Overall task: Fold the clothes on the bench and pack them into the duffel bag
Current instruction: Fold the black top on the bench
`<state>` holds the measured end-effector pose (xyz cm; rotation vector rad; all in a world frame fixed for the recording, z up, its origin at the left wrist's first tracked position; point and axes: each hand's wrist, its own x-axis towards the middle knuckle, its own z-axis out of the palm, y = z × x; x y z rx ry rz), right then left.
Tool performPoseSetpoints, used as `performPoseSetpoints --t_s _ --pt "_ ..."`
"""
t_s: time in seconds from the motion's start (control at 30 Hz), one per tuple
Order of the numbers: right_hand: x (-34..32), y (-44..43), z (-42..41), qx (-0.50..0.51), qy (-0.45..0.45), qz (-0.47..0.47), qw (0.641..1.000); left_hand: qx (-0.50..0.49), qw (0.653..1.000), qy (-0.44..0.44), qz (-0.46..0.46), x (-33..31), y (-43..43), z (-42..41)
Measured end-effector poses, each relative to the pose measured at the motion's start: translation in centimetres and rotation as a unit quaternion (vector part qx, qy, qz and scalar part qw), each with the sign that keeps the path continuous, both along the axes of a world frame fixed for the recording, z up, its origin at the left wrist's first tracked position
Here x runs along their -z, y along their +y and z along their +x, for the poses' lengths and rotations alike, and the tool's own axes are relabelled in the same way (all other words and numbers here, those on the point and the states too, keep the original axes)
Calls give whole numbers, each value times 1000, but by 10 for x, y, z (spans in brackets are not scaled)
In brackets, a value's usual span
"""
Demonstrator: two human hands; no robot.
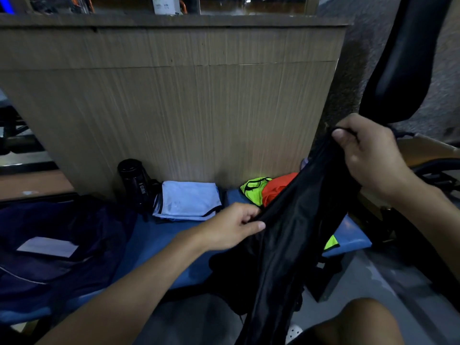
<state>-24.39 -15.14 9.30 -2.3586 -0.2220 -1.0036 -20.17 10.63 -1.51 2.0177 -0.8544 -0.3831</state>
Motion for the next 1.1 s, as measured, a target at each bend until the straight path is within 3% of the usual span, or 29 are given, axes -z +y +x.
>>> performPoseSetpoints --t_s 0.1,0.2,0.3,0.43,0.77,0.9,1.1 --pt "0 -6 1 -4 45 -20 999 -43 998 -51 24 -1 7 3" --pt "6 4 1 -91 125 -35 987 -52 994 -92 24 -16 6 4" --pt "17 26 -3 -203 196 -18 959 -49 989 -138 8 -34 -1 5" --pt "36 43 1 -260 282 6 924 -52 987 -147 -40 -52 -9 5" --pt "39 64 -3 -308 272 135 902 -105 984 -129 -56 -43 -1 8" --pt "42 64 0 -246 267 83 928 -146 979 -113 -83 -43 -1 11" --pt "36 47 1 -191 203 127 952 -106 987 -62 -101 -31 10 7"
